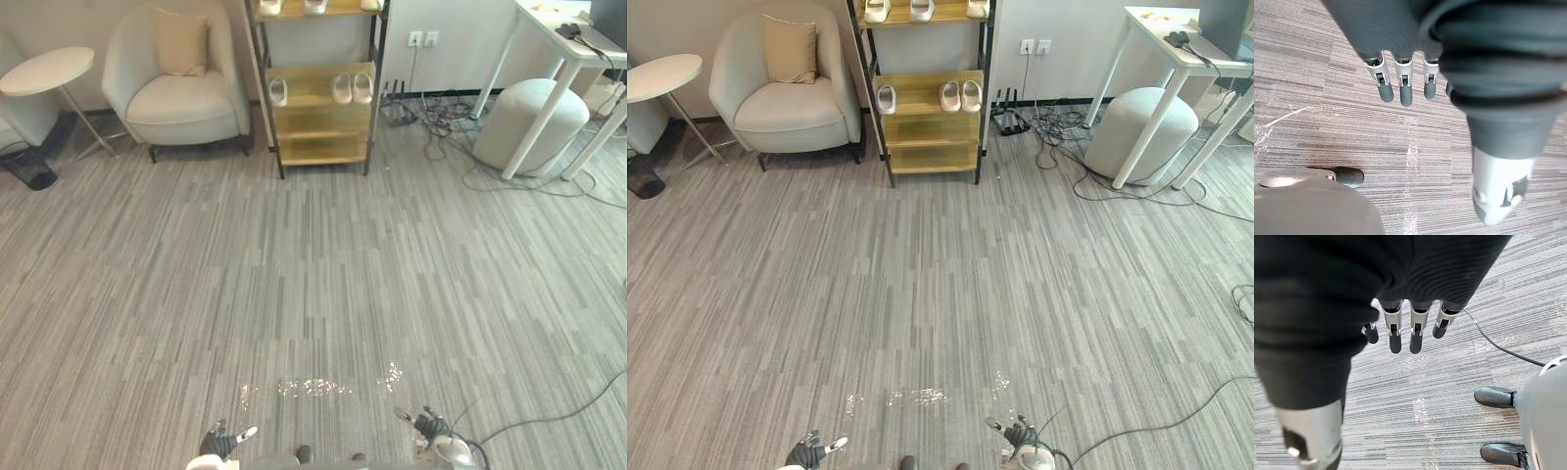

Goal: Organize the slippers on the shoe rack

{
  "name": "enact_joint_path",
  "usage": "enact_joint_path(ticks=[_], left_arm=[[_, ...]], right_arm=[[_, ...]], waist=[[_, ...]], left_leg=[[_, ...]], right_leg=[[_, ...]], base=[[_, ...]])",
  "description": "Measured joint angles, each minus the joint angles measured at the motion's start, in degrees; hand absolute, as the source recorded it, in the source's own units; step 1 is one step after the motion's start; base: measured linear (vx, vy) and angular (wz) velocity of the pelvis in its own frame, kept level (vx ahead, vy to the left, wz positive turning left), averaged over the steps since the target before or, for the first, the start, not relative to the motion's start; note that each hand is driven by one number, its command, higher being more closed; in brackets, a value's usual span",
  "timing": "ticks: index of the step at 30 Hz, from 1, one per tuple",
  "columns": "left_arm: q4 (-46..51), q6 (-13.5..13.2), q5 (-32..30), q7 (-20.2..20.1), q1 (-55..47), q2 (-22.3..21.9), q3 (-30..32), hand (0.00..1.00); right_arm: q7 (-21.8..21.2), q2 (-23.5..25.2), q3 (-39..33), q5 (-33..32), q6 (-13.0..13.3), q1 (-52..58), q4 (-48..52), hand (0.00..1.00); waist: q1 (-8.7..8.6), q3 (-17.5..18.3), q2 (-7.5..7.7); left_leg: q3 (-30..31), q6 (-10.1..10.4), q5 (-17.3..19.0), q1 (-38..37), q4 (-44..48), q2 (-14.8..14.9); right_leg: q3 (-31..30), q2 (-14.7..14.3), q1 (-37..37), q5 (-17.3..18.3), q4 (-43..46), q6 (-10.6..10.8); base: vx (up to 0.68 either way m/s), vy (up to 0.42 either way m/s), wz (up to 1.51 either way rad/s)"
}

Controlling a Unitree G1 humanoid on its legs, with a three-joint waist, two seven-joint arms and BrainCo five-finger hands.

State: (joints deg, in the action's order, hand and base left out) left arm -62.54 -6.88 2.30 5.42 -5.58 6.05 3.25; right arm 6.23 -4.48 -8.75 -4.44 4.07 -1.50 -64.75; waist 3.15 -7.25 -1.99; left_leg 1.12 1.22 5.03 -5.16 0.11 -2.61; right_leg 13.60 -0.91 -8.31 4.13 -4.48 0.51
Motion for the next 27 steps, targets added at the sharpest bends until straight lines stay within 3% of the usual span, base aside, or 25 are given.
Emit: enact_joint_path(ticks=[20,27], left_arm=[[-0.20,-0.01,0.21,-0.05,0.27,0.43,-0.92,0.00],[-0.16,-0.01,0.77,-0.04,0.32,0.72,-0.88,0.00]], right_arm=[[0.01,0.09,-0.01,-0.02,-0.12,0.31,-0.35,0.00],[0.09,0.21,-0.02,-0.17,-0.13,0.29,-0.24,0.00]], waist=[[0.15,-0.45,0.25],[0.09,-0.77,1.06]], left_leg=[[0.05,-0.02,-0.02,-1.31,-0.92,0.00],[0.00,-0.02,0.00,-1.82,-0.96,0.01]], right_leg=[[0.18,-0.04,-1.17,-0.03,-0.54,-0.02],[-0.15,-0.05,-1.63,-0.02,-0.65,-0.02]], base=[[0.00,0.000,0.00],[-0.01,0.007,-0.01]])
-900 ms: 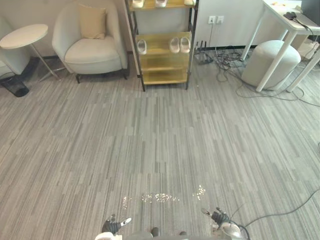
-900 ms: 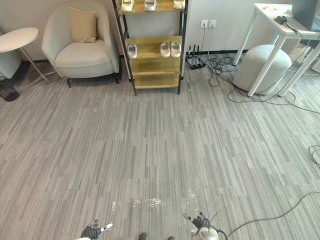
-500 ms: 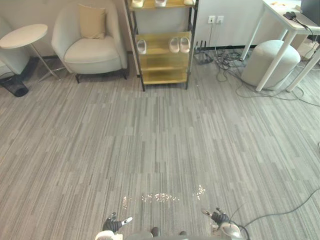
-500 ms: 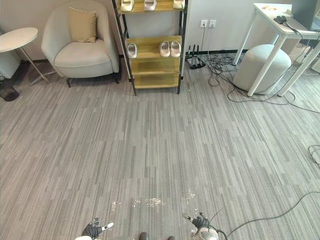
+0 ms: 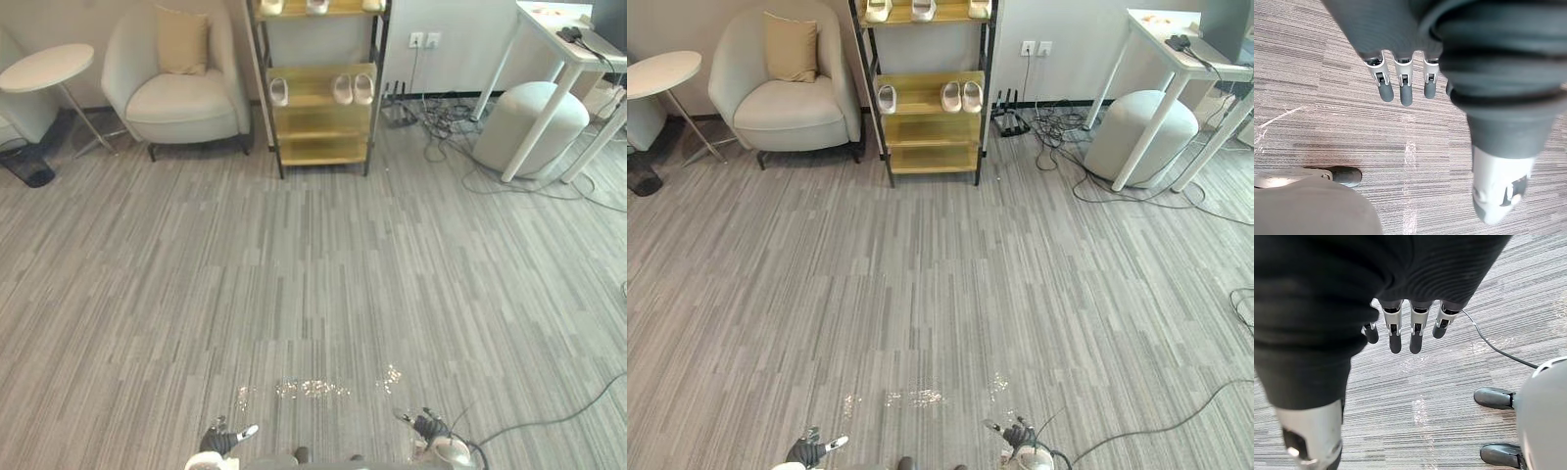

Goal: Organize the slippers on the shoe rack

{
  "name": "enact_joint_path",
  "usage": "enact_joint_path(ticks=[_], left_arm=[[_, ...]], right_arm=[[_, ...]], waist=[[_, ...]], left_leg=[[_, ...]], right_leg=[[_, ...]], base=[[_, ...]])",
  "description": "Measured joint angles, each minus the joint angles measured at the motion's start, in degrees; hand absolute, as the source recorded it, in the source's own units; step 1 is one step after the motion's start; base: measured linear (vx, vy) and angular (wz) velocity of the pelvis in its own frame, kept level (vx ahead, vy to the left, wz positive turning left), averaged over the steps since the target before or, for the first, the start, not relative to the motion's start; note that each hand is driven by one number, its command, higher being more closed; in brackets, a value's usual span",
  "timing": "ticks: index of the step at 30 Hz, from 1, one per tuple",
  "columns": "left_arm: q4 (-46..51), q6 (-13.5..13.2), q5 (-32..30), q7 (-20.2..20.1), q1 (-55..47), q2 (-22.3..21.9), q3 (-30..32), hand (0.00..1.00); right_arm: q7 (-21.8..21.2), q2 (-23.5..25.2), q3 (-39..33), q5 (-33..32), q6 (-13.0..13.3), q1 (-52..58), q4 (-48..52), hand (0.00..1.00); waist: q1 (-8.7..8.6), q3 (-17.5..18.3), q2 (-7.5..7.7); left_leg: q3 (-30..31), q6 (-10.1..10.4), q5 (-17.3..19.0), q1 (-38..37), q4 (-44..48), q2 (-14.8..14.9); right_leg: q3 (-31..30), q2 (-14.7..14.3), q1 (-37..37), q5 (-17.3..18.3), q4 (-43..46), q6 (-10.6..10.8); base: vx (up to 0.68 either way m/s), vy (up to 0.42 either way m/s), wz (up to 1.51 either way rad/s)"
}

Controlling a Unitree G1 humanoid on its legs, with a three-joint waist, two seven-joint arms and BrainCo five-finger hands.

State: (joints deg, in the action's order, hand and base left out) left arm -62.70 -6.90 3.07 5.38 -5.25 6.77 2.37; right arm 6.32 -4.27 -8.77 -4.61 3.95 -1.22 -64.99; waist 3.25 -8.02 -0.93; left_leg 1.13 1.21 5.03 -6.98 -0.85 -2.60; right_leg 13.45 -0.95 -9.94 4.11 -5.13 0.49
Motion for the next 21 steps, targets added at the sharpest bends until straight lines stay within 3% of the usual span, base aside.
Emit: enact_joint_path(ticks=[5,6,8,10,12,13,15,18,19,20,21], left_arm=[[0.17,-0.01,0.57,0.02,0.31,0.77,-0.14,0.00],[0.18,-0.02,0.93,0.03,0.31,0.95,-0.14,0.00],[0.23,0.03,1.64,0.04,0.59,1.51,-0.04,0.00],[1.00,0.04,1.75,0.18,0.54,1.23,0.12,0.00],[1.35,0.02,2.32,0.50,0.15,0.67,1.17,0.00],[1.40,0.00,2.85,0.65,0.10,0.33,1.25,0.00],[1.40,-0.02,3.47,0.68,0.07,0.41,1.56,0.00],[1.40,-0.03,3.78,0.75,-0.51,-0.02,2.23,0.00],[1.30,-0.05,3.79,0.73,-1.60,-0.35,2.39,0.00],[1.16,0.06,3.76,0.66,-2.34,-0.35,2.95,0.00],[1.18,0.14,3.68,0.69,-2.37,0.53,3.43,0.00]], right_arm=[[0.01,0.66,0.02,-0.26,0.03,0.01,0.50,0.00],[0.02,0.81,0.05,-0.42,0.02,0.05,0.51,0.00],[0.09,0.92,0.39,-0.46,0.02,0.15,0.49,0.00],[0.32,0.09,0.56,-0.53,0.02,0.24,0.50,0.00],[0.73,-0.55,0.78,-0.63,0.00,0.09,0.64,0.00],[0.91,-0.91,0.77,-1.04,0.01,-0.08,0.83,0.00],[1.00,-0.88,0.74,-2.24,0.01,-0.86,0.99,0.00],[0.99,-0.94,0.91,-2.26,0.01,-1.25,1.11,0.00],[0.94,-1.04,1.23,-2.26,0.02,-1.62,1.11,0.00],[0.94,-0.34,1.25,-2.23,0.00,-1.81,1.09,0.00],[0.81,1.08,1.23,-2.16,0.05,-1.46,1.21,0.00]], waist=[[-0.08,-0.52,0.92],[-0.04,-0.61,1.07],[0.02,-1.52,1.40],[0.29,-2.51,0.68],[0.51,-3.38,-0.51],[0.51,-3.38,-0.74],[1.08,-3.76,-0.01],[3.41,-3.71,0.11],[3.72,-3.46,-0.29],[3.78,-3.27,0.23],[3.89,-2.92,2.24]], left_leg=[[-1.30,0.23,1.76,2.69,3.32,0.28],[-1.96,0.63,3.73,4.87,7.30,0.64],[-3.99,3.49,7.13,11.17,21.66,1.39],[-7.03,4.38,6.62,17.58,37.47,3.30],[-9.03,2.06,8.53,22.12,46.95,5.58],[-9.63,1.79,9.64,24.15,46.92,5.94],[-9.92,1.55,9.44,27.32,38.48,4.81],[-8.70,2.44,2.22,27.83,19.11,2.83],[-7.88,1.62,-0.71,27.86,17.62,3.36],[-8.08,-0.07,-2.66,28.04,19.54,2.78],[-8.82,-1.14,0.90,28.60,22.28,1.65]], right_leg=[[-1.18,-0.08,1.44,0.08,-0.12,-0.14],[-1.47,-0.26,1.81,0.54,-0.07,-0.42],[-1.83,-0.27,1.53,1.46,0.02,-1.49],[-3.01,-0.25,0.37,2.60,1.42,-2.00],[-4.42,0.00,-1.24,4.15,3.26,-2.95],[-4.90,0.53,-1.31,4.98,3.95,-2.88],[-5.37,3.15,-1.16,6.28,4.48,-1.69],[-7.12,6.17,-1.23,9.35,4.98,1.22],[-7.77,6.14,-1.94,11.03,5.49,2.31],[-8.08,7.04,-2.45,12.17,6.58,2.96],[-8.29,8.36,-1.31,13.15,11.08,2.93]], base=[[-0.03,0.025,-0.11],[-0.02,0.045,-0.16],[-0.01,0.041,-0.15],[0.06,0.034,-0.26],[0.16,0.063,-0.30],[0.18,0.088,-0.21],[0.24,0.150,-0.23],[0.32,0.206,-0.34],[0.42,0.238,-0.40],[0.50,0.238,-0.32],[0.55,0.200,-0.13]])
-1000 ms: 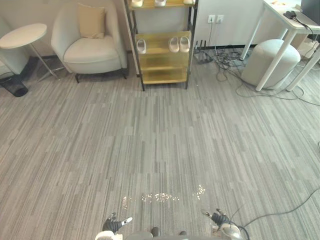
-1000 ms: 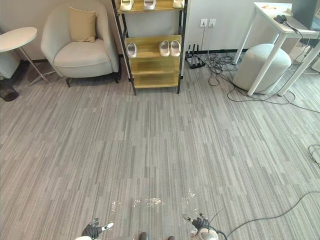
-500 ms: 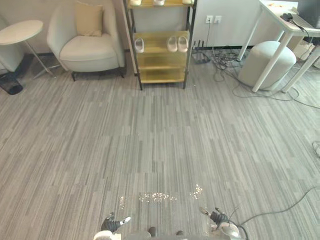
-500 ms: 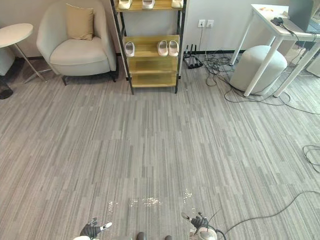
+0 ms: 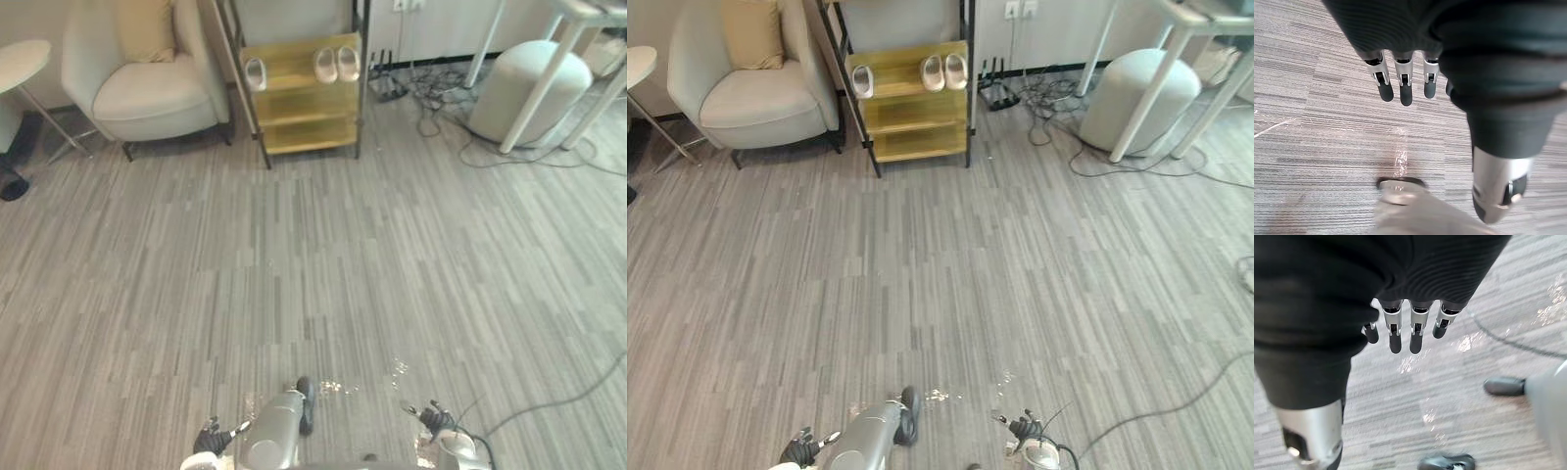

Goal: Organize the slippers on the shoe rack

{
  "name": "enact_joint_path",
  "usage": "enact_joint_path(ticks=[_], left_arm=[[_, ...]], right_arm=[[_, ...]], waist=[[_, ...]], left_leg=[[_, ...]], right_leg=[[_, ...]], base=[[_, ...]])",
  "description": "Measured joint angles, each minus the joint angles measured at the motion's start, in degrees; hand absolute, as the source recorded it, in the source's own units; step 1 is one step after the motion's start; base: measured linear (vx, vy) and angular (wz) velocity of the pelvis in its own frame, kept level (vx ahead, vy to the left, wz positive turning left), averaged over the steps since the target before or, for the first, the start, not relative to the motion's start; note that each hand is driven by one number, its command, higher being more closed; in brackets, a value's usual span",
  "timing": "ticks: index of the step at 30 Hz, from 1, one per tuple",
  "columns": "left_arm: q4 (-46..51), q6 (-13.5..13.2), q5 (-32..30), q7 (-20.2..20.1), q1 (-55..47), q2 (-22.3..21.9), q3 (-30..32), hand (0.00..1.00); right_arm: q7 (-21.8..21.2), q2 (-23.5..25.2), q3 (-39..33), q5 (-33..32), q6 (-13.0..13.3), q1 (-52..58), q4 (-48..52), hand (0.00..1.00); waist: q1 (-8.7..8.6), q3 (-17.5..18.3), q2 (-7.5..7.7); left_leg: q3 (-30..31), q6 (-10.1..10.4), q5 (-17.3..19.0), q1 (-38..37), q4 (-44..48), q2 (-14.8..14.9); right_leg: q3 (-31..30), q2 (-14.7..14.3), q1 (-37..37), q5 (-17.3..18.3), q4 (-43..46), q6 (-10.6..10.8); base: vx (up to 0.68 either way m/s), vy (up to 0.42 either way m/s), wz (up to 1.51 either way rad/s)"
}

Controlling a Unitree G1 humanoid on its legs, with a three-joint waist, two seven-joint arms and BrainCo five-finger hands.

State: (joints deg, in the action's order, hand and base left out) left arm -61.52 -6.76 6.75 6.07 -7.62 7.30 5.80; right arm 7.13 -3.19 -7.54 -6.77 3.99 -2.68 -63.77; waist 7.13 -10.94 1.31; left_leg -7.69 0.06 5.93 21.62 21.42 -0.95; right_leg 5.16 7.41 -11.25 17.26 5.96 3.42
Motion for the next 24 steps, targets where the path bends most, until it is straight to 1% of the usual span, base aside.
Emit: enact_joint_path(ticks=[1,2,3,4,5,6,7,8,9,10,11,12,13,14,15,16,17,18,19,20,21,22,23,24], left_arm=[[0.09,0.01,-0.05,-0.05,0.27,0.29,-0.09,0.00],[0.08,-0.06,-0.04,-0.11,0.27,0.60,-0.05,0.00],[0.09,0.22,-0.04,-0.09,0.30,1.11,-0.11,0.00],[0.12,0.23,-0.03,-0.08,0.36,1.09,-0.15,0.00],[0.16,0.25,-0.02,-0.08,0.51,1.06,-0.18,0.00],[0.18,0.28,-0.01,-0.10,0.84,1.06,-0.27,0.00],[0.28,0.27,0.03,-0.08,1.86,1.04,-0.26,0.00],[0.41,0.22,0.04,-0.09,3.00,1.07,-0.66,0.00],[0.70,0.20,0.05,-0.12,3.73,0.92,-0.97,0.00],[1.36,0.01,0.05,-0.13,4.18,0.79,-1.38,0.00],[1.43,-0.06,0.07,-0.12,4.76,0.52,-1.66,0.00],[1.48,-0.07,0.08,-0.10,5.21,0.30,-2.39,0.00],[1.52,-0.09,0.08,-0.09,5.38,0.22,-2.64,0.00],[1.55,-0.13,0.14,-0.12,5.30,-0.21,-2.80,0.00],[1.56,-0.13,0.14,0.06,5.21,-0.49,-2.33,0.00],[1.42,-0.10,0.10,0.08,5.08,-0.48,-2.15,0.00],[1.23,-0.14,0.07,-0.02,5.06,-1.64,-0.99,0.00],[1.21,-0.17,0.02,-0.13,4.74,-2.79,0.16,0.00],[1.28,-0.24,0.04,-0.07,4.60,-4.02,2.00,0.00],[1.38,-0.10,0.02,-0.20,4.72,-5.52,4.68,0.00],[1.75,-0.06,0.01,-0.18,4.71,-6.22,6.06,0.00],[2.56,-0.11,-0.02,-0.24,4.59,-6.55,6.60,0.00],[3.10,-0.13,-0.02,-0.44,4.74,-6.36,6.69,0.00],[4.66,-0.27,0.02,-0.81,4.80,-6.19,6.62,0.00]], right_arm=[[-0.01,0.77,-0.10,0.01,0.04,-0.07,0.33,0.00],[-0.15,1.25,0.03,0.05,0.01,-0.18,0.16,0.00],[-0.51,1.48,0.76,0.10,0.01,-0.05,-0.01,0.00],[-0.53,1.43,0.84,0.11,0.00,0.00,-0.02,0.00],[-0.60,1.40,0.93,0.12,0.02,0.12,-0.01,0.00],[-0.75,1.43,1.04,0.13,0.03,0.49,0.08,0.00],[-0.98,1.27,1.03,0.15,0.16,0.84,0.73,0.00],[-1.03,0.90,1.17,0.23,0.16,0.80,1.37,0.00],[-1.02,0.65,1.17,0.42,0.17,0.80,1.63,0.00],[-1.02,0.34,1.30,0.62,0.22,0.60,1.88,0.00],[-1.01,0.04,1.69,0.65,0.26,0.19,1.96,0.00],[-1.00,-0.26,2.19,0.67,0.24,-0.59,2.02,0.00],[-1.00,-0.31,2.33,0.67,0.20,-0.85,1.99,0.00],[-0.98,-0.43,2.88,0.72,0.13,-0.82,1.83,0.00],[-0.93,-0.44,3.23,0.87,0.11,-0.74,1.82,0.00],[-1.00,-0.38,3.35,1.11,0.10,-0.75,1.80,0.00],[-1.02,-0.92,3.22,1.77,-0.03,-1.33,1.55,0.00],[-1.06,-0.99,3.05,2.31,0.10,-1.53,1.80,0.00],[-1.14,-1.07,2.73,2.29,0.25,-1.54,2.17,0.00],[-1.17,-1.25,2.72,2.27,0.23,-1.54,2.58,0.00],[-1.13,-1.31,3.39,2.20,0.07,-1.43,2.93,0.00],[-1.10,-0.57,3.98,2.15,0.03,-1.09,2.98,0.00],[-0.99,0.18,3.92,2.11,-0.02,-0.85,3.05,0.00],[-0.76,1.39,3.70,1.96,-0.02,-0.76,3.07,0.00]], waist=[[0.16,0.23,0.45],[0.25,0.12,1.17],[-0.06,0.02,1.91],[-0.22,-0.02,1.88],[-0.47,-0.15,1.68],[-0.87,-0.34,1.37],[-1.21,-0.48,1.10],[-1.36,-0.67,0.93],[-1.65,-0.77,0.78],[-2.06,-0.87,0.62],[-2.65,-0.99,0.43],[-3.36,-1.07,0.32],[-3.77,-1.08,0.41],[-3.94,-1.21,0.71],[-3.95,-1.27,1.28],[-4.15,-1.29,1.87],[-4.52,-0.66,0.37],[-4.27,-0.15,-1.39],[-4.14,-0.06,-2.80],[-4.13,-0.40,-4.81],[-4.08,-0.82,-5.72],[-3.53,-1.34,-5.76],[-3.31,-1.60,-5.67],[-3.01,-2.50,-4.10]], left_leg=[[-0.27,-0.53,1.94,-0.49,1.69,0.07],[-1.12,-1.38,3.40,-2.25,2.25,0.05],[-1.05,-2.69,6.81,-7.77,2.66,-0.83],[-0.86,-2.98,7.74,-9.30,2.61,-0.86],[-0.45,-3.26,9.30,-12.79,2.30,-0.90],[0.59,-3.74,10.06,-16.44,1.03,-1.16],[2.02,-3.98,10.23,-21.04,-2.14,-1.33],[3.07,-3.97,10.21,-24.57,-5.07,-0.99],[3.75,-3.96,10.20,-26.87,-6.89,-0.47],[4.61,-3.96,10.20,-29.52,-8.78,0.36],[5.64,-3.96,10.20,-31.01,-9.91,1.06],[6.65,-3.96,10.20,-32.06,-10.95,1.72],[7.19,-3.90,10.23,-32.74,-11.58,1.82],[8.19,-2.50,10.98,-34.69,-12.67,1.63],[9.02,-0.83,11.98,-36.30,-12.66,1.08],[10.32,0.28,12.99,-38.13,-12.50,0.73],[12.05,0.30,13.18,-38.69,-10.94,2.25],[13.22,0.36,13.15,-36.14,-5.21,3.91],[13.64,1.00,12.74,-33.46,1.59,4.96],[13.13,4.10,9.18,-28.81,14.21,7.07],[12.67,5.71,3.20,-25.31,23.36,8.51],[12.08,6.84,0.30,-21.77,32.37,10.47],[9.74,6.00,2.06,-18.85,38.66,12.17],[6.46,5.38,5.01,-14.55,43.01,13.32]], right_leg=[[-0.06,0.67,2.81,0.08,7.72,0.24],[-0.74,1.31,5.09,-0.29,15.43,1.23],[-2.19,2.39,10.51,-3.95,34.56,5.93],[-2.28,2.49,11.71,-4.46,38.95,6.39],[-1.11,2.82,13.79,-4.57,47.33,5.45],[1.86,4.05,15.94,-3.83,53.26,3.23],[5.75,5.17,18.92,-2.27,56.06,0.51],[9.05,5.27,21.25,-1.07,53.96,-1.07],[11.36,5.01,22.85,-0.27,50.37,-1.65],[13.69,4.14,25.32,0.10,42.52,-1.77],[14.42,2.66,27.29,-1.07,33.69,-1.67],[14.27,1.07,28.84,-4.15,23.79,-0.99],[13.64,0.20,29.45,-7.45,16.98,-0.82],[12.15,-1.02,30.15,-14.23,6.71,-1.20],[11.23,-1.25,30.53,-17.59,4.21,-1.61],[8.94,-1.39,30.61,-22.90,5.26,-4.44],[9.00,-2.40,31.63,-21.40,10.41,-5.30],[10.30,-3.42,30.94,-19.51,10.91,-6.14],[11.44,-4.87,29.36,-18.37,10.26,-6.48],[12.82,-7.24,25.51,-17.03,7.98,-7.09],[12.85,-8.91,22.04,-16.61,5.83,-7.48],[12.56,-10.48,18.08,-15.94,3.52,-8.23],[12.29,-11.27,14.72,-15.06,2.10,-8.72],[11.73,-11.28,9.89,-13.99,0.25,-8.77]], base=[[0.56,0.201,-0.15],[0.70,0.236,-0.10],[0.61,0.211,-0.10],[0.73,0.228,-0.02],[0.48,0.131,0.09],[0.56,0.134,0.20],[0.53,0.099,0.34],[0.62,0.074,0.40],[0.61,0.015,0.45],[0.49,-0.027,0.49],[0.49,-0.070,0.58],[0.40,-0.082,0.59],[0.51,-0.139,0.66],[0.54,-0.201,0.59],[0.57,-0.233,0.65],[0.63,-0.298,0.52],[0.67,-0.308,0.46],[0.67,-0.287,0.29],[0.79,-0.278,0.25],[0.65,-0.202,0.17],[0.76,-0.215,0.05],[0.49,-0.107,-0.08],[0.57,-0.117,-0.12],[0.53,-0.100,-0.11]])
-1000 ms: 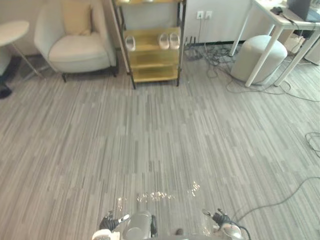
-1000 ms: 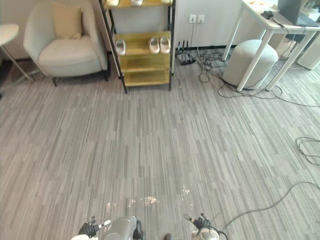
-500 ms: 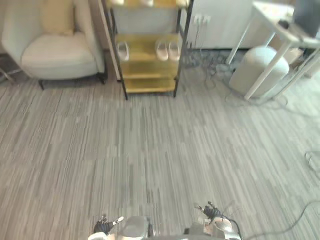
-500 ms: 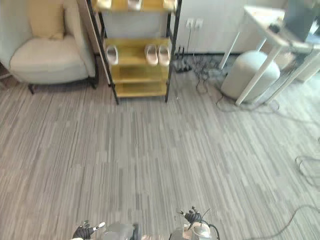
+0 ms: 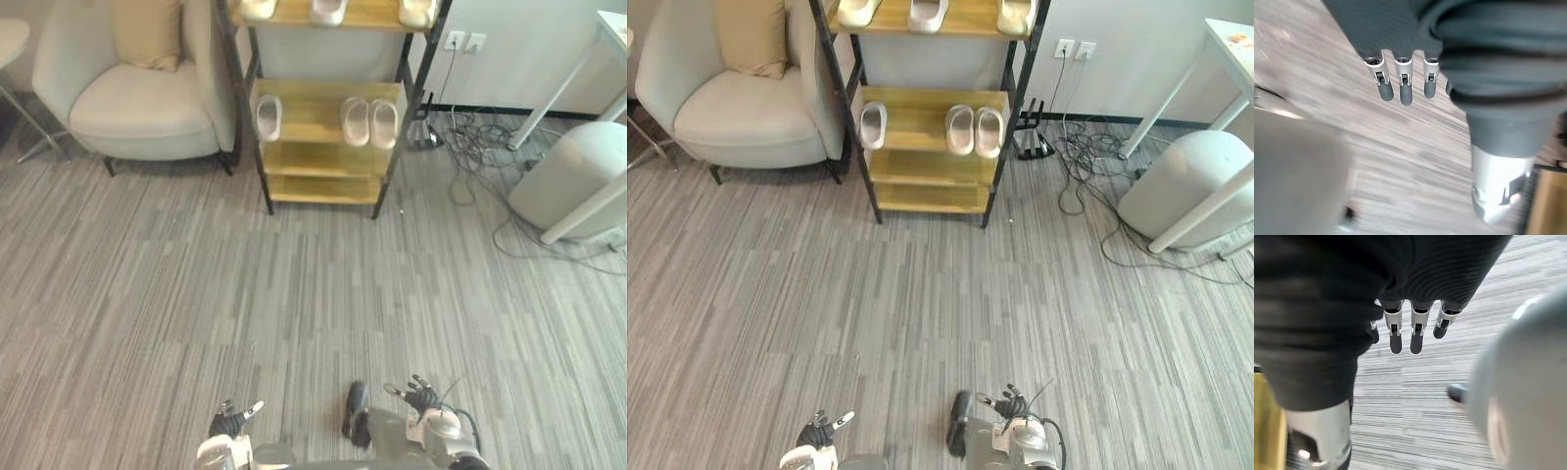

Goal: Organize the slippers on the shoe rack

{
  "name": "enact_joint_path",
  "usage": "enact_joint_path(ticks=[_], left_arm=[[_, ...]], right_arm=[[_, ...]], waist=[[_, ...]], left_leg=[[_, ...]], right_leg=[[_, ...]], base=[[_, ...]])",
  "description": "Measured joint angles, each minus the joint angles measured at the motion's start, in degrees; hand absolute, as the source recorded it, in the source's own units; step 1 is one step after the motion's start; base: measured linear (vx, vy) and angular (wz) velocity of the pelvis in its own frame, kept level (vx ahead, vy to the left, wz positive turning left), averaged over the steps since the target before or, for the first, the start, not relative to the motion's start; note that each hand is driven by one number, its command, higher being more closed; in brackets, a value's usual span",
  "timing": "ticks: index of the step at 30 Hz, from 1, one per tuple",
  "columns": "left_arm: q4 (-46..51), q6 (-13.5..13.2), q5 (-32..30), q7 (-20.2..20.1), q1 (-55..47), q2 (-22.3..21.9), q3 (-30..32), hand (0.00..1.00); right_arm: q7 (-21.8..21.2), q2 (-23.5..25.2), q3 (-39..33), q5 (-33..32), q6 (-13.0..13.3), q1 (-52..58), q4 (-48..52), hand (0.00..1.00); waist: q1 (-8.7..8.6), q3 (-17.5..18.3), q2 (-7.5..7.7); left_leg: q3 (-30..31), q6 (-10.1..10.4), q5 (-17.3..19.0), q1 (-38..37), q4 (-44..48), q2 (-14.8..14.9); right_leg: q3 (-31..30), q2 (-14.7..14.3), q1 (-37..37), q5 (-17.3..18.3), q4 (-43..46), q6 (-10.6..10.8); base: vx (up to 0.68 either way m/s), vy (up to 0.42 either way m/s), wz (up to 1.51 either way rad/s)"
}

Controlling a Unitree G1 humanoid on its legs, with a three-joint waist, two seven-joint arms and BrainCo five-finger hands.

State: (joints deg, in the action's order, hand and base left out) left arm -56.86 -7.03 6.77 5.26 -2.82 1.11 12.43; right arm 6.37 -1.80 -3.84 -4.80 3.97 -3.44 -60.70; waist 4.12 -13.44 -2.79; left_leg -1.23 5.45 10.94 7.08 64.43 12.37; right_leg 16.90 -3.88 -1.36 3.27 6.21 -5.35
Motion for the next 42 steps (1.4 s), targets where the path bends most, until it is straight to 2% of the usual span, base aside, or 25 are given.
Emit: enact_joint_path(ticks=[2,5,6,7,8,10,11,12,14,16,17,19,22,25,26,27,29,31,33,34,35,38,39,40,42], left_arm=[[2.28,-0.27,0.02,-0.31,0.41,0.39,-0.48,0.00],[2.73,-0.59,0.06,-0.41,1.25,0.35,-1.18,0.00],[2.45,-0.54,0.10,-0.40,1.24,0.32,-1.67,0.00],[1.53,-0.56,0.19,-0.47,1.18,0.16,-2.59,0.00],[1.07,-0.56,0.61,-0.42,1.20,-0.08,-2.66,0.00],[1.34,-0.56,0.79,-0.56,1.37,1.70,-2.27,0.00],[1.53,-0.44,0.96,-0.55,1.52,2.09,-2.22,0.00],[1.49,-0.31,1.19,-0.47,1.63,2.06,-2.21,0.00],[0.41,0.16,1.13,-0.57,1.62,2.82,-2.80,0.00],[-0.68,0.38,0.60,-0.64,1.59,4.12,-4.01,0.00],[-1.19,0.48,0.44,-0.61,1.51,4.51,-4.31,0.00],[-1.19,0.66,0.06,-0.60,1.48,4.53,-4.47,0.00],[-1.23,1.16,-0.03,-0.55,1.33,3.93,-4.55,0.00],[-1.30,1.17,-0.02,-0.49,1.26,3.57,-4.55,0.00],[-1.33,1.17,-0.03,-0.51,1.10,3.52,-4.45,0.00],[-2.00,1.13,-0.05,-0.47,1.30,2.32,-4.14,0.00],[-2.28,1.08,-0.07,-0.44,0.99,0.66,-2.67,0.00],[-1.85,1.13,-0.55,-0.54,1.02,0.21,-1.91,0.00],[-0.87,1.13,-0.96,-0.54,0.90,-0.11,-0.88,0.00],[-0.49,1.05,-1.03,-0.54,0.87,-0.15,-0.66,0.00],[-0.06,1.02,-1.14,-0.53,0.87,0.18,-1.17,0.00],[0.04,0.93,-1.17,-0.59,1.17,0.56,-2.42,0.00],[-0.07,0.87,-1.15,-0.53,1.32,0.79,-3.27,0.00],[-0.36,0.78,-1.10,-0.52,1.34,0.65,-4.32,0.00],[-1.33,0.34,-1.04,-0.51,1.83,1.74,-5.19,0.00]], right_arm=[[0.25,1.31,-0.28,-0.31,0.04,0.08,-0.04,0.00],[0.52,1.02,-0.50,-0.34,0.06,-0.49,-0.06,0.00],[0.51,0.63,-0.49,-0.33,0.07,-0.32,-0.11,0.00],[0.51,-0.51,-0.46,-0.33,0.07,0.22,-0.68,0.00],[0.52,-0.38,-0.49,-0.31,-0.10,0.64,-1.42,0.00],[0.45,1.80,-0.49,-0.19,0.00,1.96,-1.02,0.00],[0.40,2.38,-0.49,-0.10,-0.02,1.98,-1.02,0.00],[0.37,2.43,-0.49,0.14,-0.02,1.91,-0.97,0.00],[-0.21,2.60,-0.39,0.32,0.07,2.21,-0.83,0.00],[-0.72,2.70,-0.34,0.37,0.09,2.60,0.09,0.00],[-0.77,2.82,-0.36,0.36,0.13,2.59,0.17,0.00],[-0.77,2.96,-0.40,0.36,0.21,2.40,0.09,0.00],[-0.79,2.84,-0.37,0.36,0.23,0.71,-0.37,0.00],[-0.75,2.02,-0.35,0.35,0.13,0.24,-0.92,0.00],[-0.75,1.71,-0.42,0.33,0.10,0.52,-0.93,0.00],[-0.74,0.51,-0.48,0.35,0.14,0.29,-0.95,0.00],[-0.73,0.00,-0.79,0.35,0.13,0.36,-1.43,0.00],[-0.75,0.21,-1.66,0.35,0.13,0.89,-1.15,0.00],[-0.69,0.38,-1.43,0.29,0.10,1.49,-0.76,0.00],[-0.67,0.67,-1.40,0.25,0.03,1.72,-1.07,0.00],[-0.64,0.72,-1.49,0.20,0.03,1.81,-1.23,0.00],[-0.16,0.67,-1.67,0.11,0.03,1.06,-1.26,0.00],[-0.10,0.70,-1.64,0.09,0.04,1.15,-1.33,0.00],[-0.07,0.15,-1.60,0.10,0.06,1.37,-1.33,0.00],[0.02,0.53,-0.89,0.11,-0.01,1.65,-1.45,0.00]], waist=[[0.86,-0.25,1.72],[2.34,-0.60,2.56],[2.34,-0.38,2.12],[2.50,0.20,0.77],[3.25,0.59,0.26],[3.57,1.14,4.47],[4.44,1.47,5.51],[5.15,1.42,5.60],[4.82,1.31,5.51],[3.80,1.29,5.78],[3.56,1.45,6.12],[3.48,1.33,6.45],[2.47,1.02,5.72],[2.14,0.79,5.90],[2.09,0.93,6.22],[1.90,1.17,4.43],[1.92,2.10,2.81],[1.79,2.43,1.90],[1.79,2.29,1.36],[2.01,2.25,1.33],[2.14,2.23,1.70],[2.18,1.88,2.29],[2.18,1.77,2.36],[2.15,2.24,1.28],[2.40,1.83,2.71]], left_leg=[[-3.83,-0.91,3.94,5.70,-4.03,-0.05],[-4.93,-1.67,5.34,9.80,-25.55,-4.07],[-3.97,-1.68,2.42,9.87,-35.91,-5.51],[-1.94,-1.56,-5.19,9.71,-47.57,-6.31],[-1.28,-3.29,-10.57,8.48,-47.82,-7.13],[-2.40,-4.13,-7.35,7.62,-47.20,-10.51],[-3.50,-4.72,-5.24,7.10,-46.01,-11.13],[-4.27,-5.14,-3.70,6.06,-45.09,-11.13],[-5.04,-6.35,0.34,1.18,-43.30,-11.75],[-4.95,-7.10,3.09,-3.47,-42.86,-12.21],[-4.80,-7.40,3.86,-6.09,-43.46,-12.05],[-4.27,-7.48,4.59,-9.61,-45.93,-11.66],[-3.51,-6.92,4.92,-13.53,-49.79,-10.03],[-1.91,-5.67,5.66,-15.58,-50.45,-10.04],[-0.57,-4.34,6.59,-16.66,-50.43,-10.51],[1.40,-3.80,7.74,-18.33,-50.40,-8.78],[4.41,-3.68,7.68,-17.30,-47.75,-7.22],[5.58,-3.34,7.53,-12.51,-36.96,-5.99],[4.46,1.05,4.61,-6.29,-21.24,-3.25],[1.34,1.46,5.15,-3.64,-14.02,-0.57],[-2.10,1.24,6.30,-1.77,-12.98,0.88],[-3.19,0.52,8.61,1.99,-24.10,-0.16],[-1.72,0.67,6.70,1.85,-34.72,-1.69],[0.01,1.06,1.05,1.78,-42.13,-2.29],[-0.26,0.57,-1.06,-0.44,-44.84,-4.98]], right_leg=[[-1.23,0.66,-4.65,0.08,-3.07,0.12],[-2.31,3.07,-7.88,2.00,-5.19,2.76],[-2.22,3.70,-8.70,3.07,-5.59,3.90],[-2.54,3.45,-9.68,4.80,-5.61,5.74],[-3.28,3.64,-11.19,6.72,-5.08,7.25],[-3.12,7.83,-11.11,9.36,-1.32,8.42],[-3.40,9.58,-9.48,10.82,3.76,8.90],[-4.09,10.38,-7.98,11.26,8.91,9.45],[-5.47,14.17,-0.45,9.78,32.10,10.23],[-4.54,16.54,4.24,10.21,45.50,9.89],[-2.51,17.09,5.56,10.87,47.21,9.82],[0.65,17.11,7.72,12.37,44.14,9.27],[3.08,12.61,12.37,11.15,24.34,8.27],[-0.07,8.10,13.19,0.88,7.04,6.99],[-1.96,7.87,13.02,-4.24,6.00,4.91],[-1.24,6.62,11.92,-4.85,8.09,3.56],[0.43,5.69,11.05,-0.52,8.81,3.00],[2.28,4.34,8.70,1.35,7.30,2.52],[3.43,2.57,4.18,1.86,4.47,1.61],[4.05,1.33,0.15,2.10,2.63,1.25],[3.62,1.18,-3.63,2.10,0.27,1.24],[1.41,2.97,-5.26,2.07,-1.42,1.80],[0.84,4.29,-5.32,2.35,-1.43,3.32],[0.63,4.19,-5.30,2.71,-1.40,4.83],[-0.96,6.46,-6.04,3.00,-1.66,6.81]], base=[[0.57,-0.060,-0.31],[0.43,0.090,-0.34],[0.52,0.220,-0.13],[0.43,0.218,-0.16],[0.43,0.215,-0.03],[0.47,0.178,0.09],[0.40,0.138,-0.17],[0.38,0.159,-0.44],[0.38,0.182,-0.25],[0.41,0.114,0.16],[0.41,0.068,0.22],[0.36,0.017,0.17],[0.44,-0.068,0.08],[0.40,-0.133,0.25],[0.48,-0.201,0.48],[0.57,-0.244,0.49],[0.50,-0.244,0.51],[0.36,-0.215,0.48],[0.38,-0.185,0.27],[0.49,-0.153,0.07],[0.53,-0.051,-0.15],[0.30,0.109,-0.32],[0.17,0.211,-0.18],[0.20,0.268,-0.21],[0.18,0.236,-0.04]])
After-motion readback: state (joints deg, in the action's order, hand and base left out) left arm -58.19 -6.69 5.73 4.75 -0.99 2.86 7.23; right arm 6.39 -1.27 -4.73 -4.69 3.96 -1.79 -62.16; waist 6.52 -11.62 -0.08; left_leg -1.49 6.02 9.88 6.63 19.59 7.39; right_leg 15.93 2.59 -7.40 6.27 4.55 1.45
